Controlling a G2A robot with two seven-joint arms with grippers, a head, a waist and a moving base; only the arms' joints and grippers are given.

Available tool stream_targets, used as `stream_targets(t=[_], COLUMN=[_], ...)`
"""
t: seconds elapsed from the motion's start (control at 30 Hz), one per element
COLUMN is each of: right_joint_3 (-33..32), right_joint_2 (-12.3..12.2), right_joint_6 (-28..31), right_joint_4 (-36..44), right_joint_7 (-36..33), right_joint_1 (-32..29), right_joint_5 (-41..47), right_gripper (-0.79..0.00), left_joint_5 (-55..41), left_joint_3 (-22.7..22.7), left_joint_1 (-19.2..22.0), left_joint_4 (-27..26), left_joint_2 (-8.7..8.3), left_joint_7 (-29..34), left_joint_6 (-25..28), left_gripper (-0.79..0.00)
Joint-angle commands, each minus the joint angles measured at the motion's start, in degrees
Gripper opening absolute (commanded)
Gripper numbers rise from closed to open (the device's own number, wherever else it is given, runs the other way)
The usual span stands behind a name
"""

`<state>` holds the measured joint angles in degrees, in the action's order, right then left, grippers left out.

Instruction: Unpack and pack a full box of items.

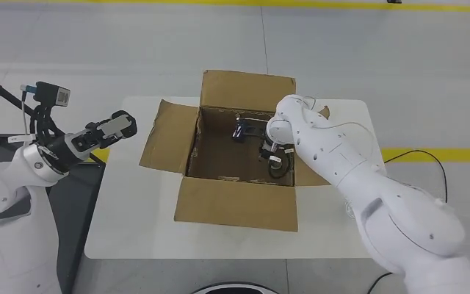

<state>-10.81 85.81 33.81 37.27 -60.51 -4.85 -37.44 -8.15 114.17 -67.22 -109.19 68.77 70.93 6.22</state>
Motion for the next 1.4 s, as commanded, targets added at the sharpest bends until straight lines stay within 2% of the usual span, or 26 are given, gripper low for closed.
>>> stream_targets(t=[0.0, 0.77, 1.23, 1.37], right_joint_3=[-0.11, -1.5, -3.18, -3.57], right_joint_2=[0.44, 4.54, 5.9, 6.08], right_joint_6=[-0.12, 1.18, 4.43, 5.32], right_joint_4=[-0.92, -9.14, -12.24, -12.42], right_joint_7=[0.01, 3.97, 5.37, 5.86], right_joint_1=[-0.02, -0.76, -0.36, -0.19], right_joint_5=[-0.35, -4.13, -4.19, -4.57], right_gripper=[-0.394, -0.434, -0.773, -0.785], left_joint_5=[0.0, 0.0, 0.0, 0.0], left_joint_3=[0.0, 0.0, 0.0, 0.0], left_joint_1=[0.0, 0.0, 0.0, 0.0], left_joint_4=[0.0, 0.0, 0.0, 0.0], left_joint_2=[0.0, 0.0, 0.0, 0.0], left_joint_7=[0.0, 0.0, 0.0, 0.0], left_joint_6=[0.0, 0.0, 0.0, 0.0], left_gripper=[0.0, 0.0, 0.0, 0.0])
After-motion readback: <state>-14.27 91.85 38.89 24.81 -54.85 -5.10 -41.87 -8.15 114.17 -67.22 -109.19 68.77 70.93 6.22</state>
